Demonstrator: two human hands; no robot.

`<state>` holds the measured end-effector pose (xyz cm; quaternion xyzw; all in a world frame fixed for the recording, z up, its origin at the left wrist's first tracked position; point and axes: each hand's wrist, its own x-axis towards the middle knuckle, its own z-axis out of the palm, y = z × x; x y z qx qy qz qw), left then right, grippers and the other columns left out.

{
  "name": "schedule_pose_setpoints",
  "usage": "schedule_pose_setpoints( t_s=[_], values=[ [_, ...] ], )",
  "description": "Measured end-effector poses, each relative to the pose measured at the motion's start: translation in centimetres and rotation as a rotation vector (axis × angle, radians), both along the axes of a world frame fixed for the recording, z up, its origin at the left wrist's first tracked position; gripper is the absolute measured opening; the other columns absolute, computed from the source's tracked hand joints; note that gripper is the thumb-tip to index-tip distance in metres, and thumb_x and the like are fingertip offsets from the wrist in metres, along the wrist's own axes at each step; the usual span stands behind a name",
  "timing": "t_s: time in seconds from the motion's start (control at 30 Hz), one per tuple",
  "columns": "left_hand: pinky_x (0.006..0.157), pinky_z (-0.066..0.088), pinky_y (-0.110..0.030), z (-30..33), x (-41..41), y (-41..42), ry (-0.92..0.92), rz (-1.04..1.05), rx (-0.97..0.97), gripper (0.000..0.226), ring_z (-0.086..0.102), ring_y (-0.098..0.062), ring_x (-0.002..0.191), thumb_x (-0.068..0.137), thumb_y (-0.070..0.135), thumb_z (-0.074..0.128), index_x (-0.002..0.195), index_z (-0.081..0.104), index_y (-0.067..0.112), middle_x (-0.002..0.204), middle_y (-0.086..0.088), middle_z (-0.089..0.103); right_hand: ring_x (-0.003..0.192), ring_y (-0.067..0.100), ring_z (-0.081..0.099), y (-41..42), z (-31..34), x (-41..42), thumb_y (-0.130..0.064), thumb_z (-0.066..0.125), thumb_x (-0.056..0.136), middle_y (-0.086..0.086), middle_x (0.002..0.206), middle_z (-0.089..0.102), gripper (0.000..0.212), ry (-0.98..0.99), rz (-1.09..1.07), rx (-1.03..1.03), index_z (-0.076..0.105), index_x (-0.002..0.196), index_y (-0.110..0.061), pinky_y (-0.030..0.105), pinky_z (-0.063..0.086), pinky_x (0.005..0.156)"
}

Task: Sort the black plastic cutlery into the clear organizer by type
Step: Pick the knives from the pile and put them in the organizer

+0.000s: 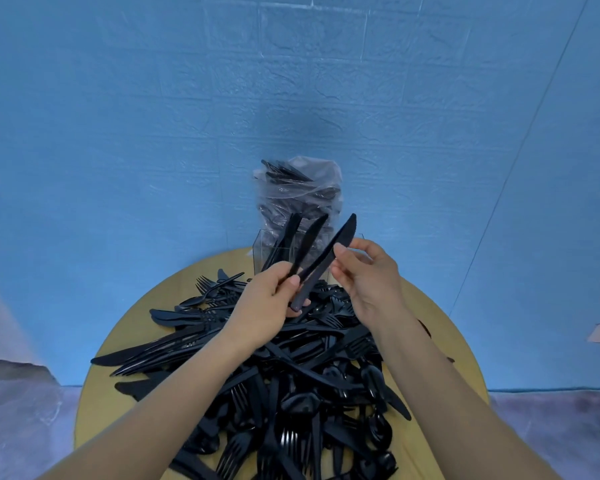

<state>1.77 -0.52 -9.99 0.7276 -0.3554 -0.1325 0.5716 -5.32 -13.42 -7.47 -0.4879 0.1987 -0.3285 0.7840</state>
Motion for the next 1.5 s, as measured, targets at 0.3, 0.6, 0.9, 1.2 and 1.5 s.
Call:
schedule_pose_setpoints(
  t_s=[0.3,0.6,0.9,1.2,1.5],
  values=[
    [0.062,0.041,-0.019,-0.4,-1.0,0.4,-0.01,-0.005,0.043,0.033,0.048,-0.003,0.058,0.101,0.029,0.037,0.078,0.058,0.02,0.064,0.01,0.052,0.058,0.007,0.056,-0.1,-0.3,-1.0,0.0,0.068,0.082,0.001,0.071,0.057,0.015,0.09,-0.034,-0.12,0.057,0.087,-0.009,0.014,0.053,0.059],
    [0.071,0.052,-0.021,-0.5,-1.8,-0.3,0.002,-0.019,0.001,0.024,0.064,-0.002,0.075,0.099,0.019,0.044,0.091,0.062,0.031,0.085,0.002,0.068,0.046,0.004,0.059,1.6,-0.7,-1.2,0.003,0.062,0.086,0.004,0.067,0.056,0.016,0.178,-0.031,-0.336,0.052,0.083,-0.008,0.015,0.05,0.049],
    [0.064,0.052,-0.018,-1.0,-1.6,0.1,-0.044,0.038,-0.017,0.023,0.059,-0.003,0.066,0.097,0.017,0.05,0.091,0.069,0.028,0.08,-0.003,0.068,0.062,0.004,0.065,1.8,-1.3,-1.4,0.001,0.05,0.094,0.014,0.087,0.063,0.013,0.207,0.145,-0.433,0.058,0.103,0.006,0.013,0.053,0.061],
    [0.067,0.05,-0.014,-1.7,-2.3,0.5,-0.15,0.015,0.051,0.021,0.059,0.001,0.066,0.094,0.014,0.054,0.102,0.067,0.029,0.076,0.005,0.066,0.052,0.002,0.061,1.5,-2.1,-1.5,-0.005,0.051,0.096,0.01,0.075,0.063,0.009,0.214,0.151,-0.425,0.057,0.09,-0.002,0.013,0.051,0.054],
    [0.048,0.034,-0.019,-2.8,-2.6,1.9,0.172,-0.127,0.069,0.027,0.038,-0.003,0.048,0.102,0.013,0.033,0.1,0.057,0.002,0.057,0.011,0.048,0.051,0.004,0.054,1.6,-3.4,-1.1,-0.008,0.052,0.095,0.003,0.064,0.062,0.013,0.246,0.287,-0.498,0.06,0.085,-0.005,0.015,0.041,0.049]
  ],
)
